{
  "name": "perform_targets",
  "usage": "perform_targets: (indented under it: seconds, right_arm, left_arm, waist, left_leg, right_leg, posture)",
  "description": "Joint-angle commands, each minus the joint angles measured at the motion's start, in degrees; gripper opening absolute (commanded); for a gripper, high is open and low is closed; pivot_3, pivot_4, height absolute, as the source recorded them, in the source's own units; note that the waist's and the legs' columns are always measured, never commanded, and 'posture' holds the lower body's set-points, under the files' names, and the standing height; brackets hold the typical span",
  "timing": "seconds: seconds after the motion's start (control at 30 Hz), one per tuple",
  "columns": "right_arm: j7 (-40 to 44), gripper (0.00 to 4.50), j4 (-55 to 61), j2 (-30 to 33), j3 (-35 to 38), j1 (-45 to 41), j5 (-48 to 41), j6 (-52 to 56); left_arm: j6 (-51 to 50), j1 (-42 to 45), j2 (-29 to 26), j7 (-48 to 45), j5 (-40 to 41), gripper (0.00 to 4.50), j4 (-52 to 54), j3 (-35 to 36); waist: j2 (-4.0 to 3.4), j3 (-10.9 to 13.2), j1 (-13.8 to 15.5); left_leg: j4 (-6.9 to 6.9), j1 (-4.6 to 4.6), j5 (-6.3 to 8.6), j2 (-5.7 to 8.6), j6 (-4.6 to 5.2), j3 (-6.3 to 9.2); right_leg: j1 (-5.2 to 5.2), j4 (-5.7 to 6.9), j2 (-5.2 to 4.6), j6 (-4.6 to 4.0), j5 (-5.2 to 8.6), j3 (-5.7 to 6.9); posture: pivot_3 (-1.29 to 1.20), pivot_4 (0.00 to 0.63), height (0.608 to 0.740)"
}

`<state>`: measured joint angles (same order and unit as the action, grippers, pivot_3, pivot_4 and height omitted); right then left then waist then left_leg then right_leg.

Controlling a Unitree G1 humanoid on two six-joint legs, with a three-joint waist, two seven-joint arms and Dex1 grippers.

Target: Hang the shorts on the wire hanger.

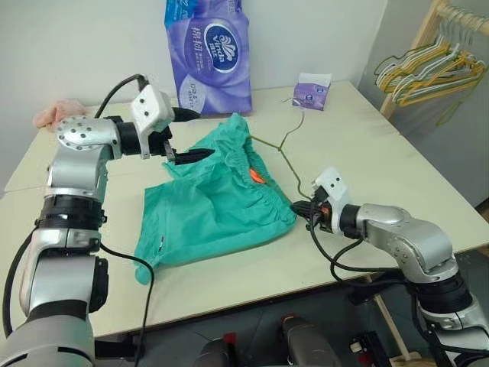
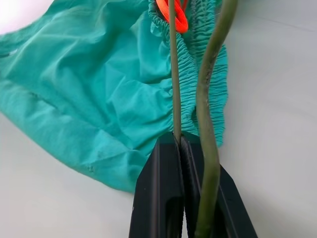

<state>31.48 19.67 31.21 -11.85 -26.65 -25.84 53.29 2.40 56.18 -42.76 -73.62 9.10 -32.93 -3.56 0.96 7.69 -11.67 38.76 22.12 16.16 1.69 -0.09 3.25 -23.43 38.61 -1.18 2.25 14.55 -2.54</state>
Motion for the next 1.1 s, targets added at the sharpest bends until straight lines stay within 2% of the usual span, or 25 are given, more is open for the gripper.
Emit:
perform_targets:
  seconds: [0.03, 0.13, 0.3, 0.57, 1.03, 1.07, 1.1]
  right_arm:
    - [2.2, 0.00, 3.4, 1.3, -1.5, -2.0, 2.1, -3.3]
    - [3.0, 0.00, 4.4, 1.9, -3.0, -2.1, 3.6, -4.5]
    - [4.2, 0.00, 5.4, 2.9, -4.6, -2.0, 6.4, -6.8]
    - [6.5, 0.00, 6.9, 4.5, -5.1, -1.4, 9.4, -9.8]
    - [9.4, 0.00, 8.0, 4.5, -5.3, -1.9, 12.8, -14.3]
    - [9.6, 0.00, 8.2, 4.4, -5.3, -2.0, 12.9, -14.3]
    - [9.8, 0.00, 8.3, 4.4, -5.4, -2.1, 13.1, -14.4]
  left_arm:
    - [7.0, 6.2, 1.3, -2.0, -2.5, 4.49, -5.6, -1.4]
    - [10.8, 9.3, 2.7, -4.0, -4.0, 4.49, -10.5, -2.7]
    - [13.9, 8.5, 1.6, -11.5, -5.7, 4.49, -12.5, -5.4]
    - [17.8, 11.5, 1.0, -12.6, -8.8, 4.49, -18.8, -5.5]
    - [19.5, 10.6, 1.9, -15.4, -10.9, 4.49, -21.4, -5.9]
    - [19.2, 10.4, 2.1, -15.5, -10.7, 4.10, -21.2, -5.8]
    - [18.7, 10.3, 2.4, -15.7, -10.6, 3.92, -21.1, -5.7]
  waist:
    - [0.00, 0.0, 0.1]
    - [0.00, 0.0, 0.1]
    - [0.00, 0.0, -0.9]
    - [0.01, 0.0, -1.7]
    - [0.00, 0.0, -2.7]
    - [0.00, 0.0, -2.7]
    - [0.00, 0.0, -2.7]
  left_leg:
    - [0.01, 0.02, 0.00, 0.00, 0.00, 0.00]
    - [0.04, 0.03, 0.00, 0.01, 0.00, 0.00]
    - [0.01, 0.08, 0.00, 0.00, 0.00, 0.02]
    - [0.16, 0.71, -0.01, 0.00, 0.00, 0.03]
    - [0.16, 0.71, -0.01, 0.01, 0.00, 0.06]
    - [0.16, 0.71, -0.01, 0.01, 0.00, 0.07]
    - [0.16, 0.71, -0.01, 0.01, 0.00, 0.07]
  right_leg:
    - [-0.01, 0.00, 0.00, 0.00, 0.00, 0.01]
    - [-0.02, 0.01, -0.02, 0.00, 0.00, 0.00]
    - [-0.09, 0.03, 0.00, 0.00, 0.00, 0.01]
    - [-0.72, 0.30, -0.01, -0.01, -0.01, 0.01]
    - [-0.72, 0.32, -0.01, -0.01, -0.01, 0.03]
    - [-0.72, 0.32, -0.01, -0.01, 0.00, 0.03]
    - [-0.72, 0.32, -0.01, -0.01, 0.00, 0.03]
  posture:
    - [-0.26, 0.094, 0.740]
    - [-0.27, 0.096, 0.740]
    - [-0.28, 0.096, 0.740]
    - [-0.29, 0.094, 0.740]
    - [-0.29, 0.092, 0.740]
    - [-0.29, 0.092, 0.740]
    - [-0.29, 0.092, 0.740]
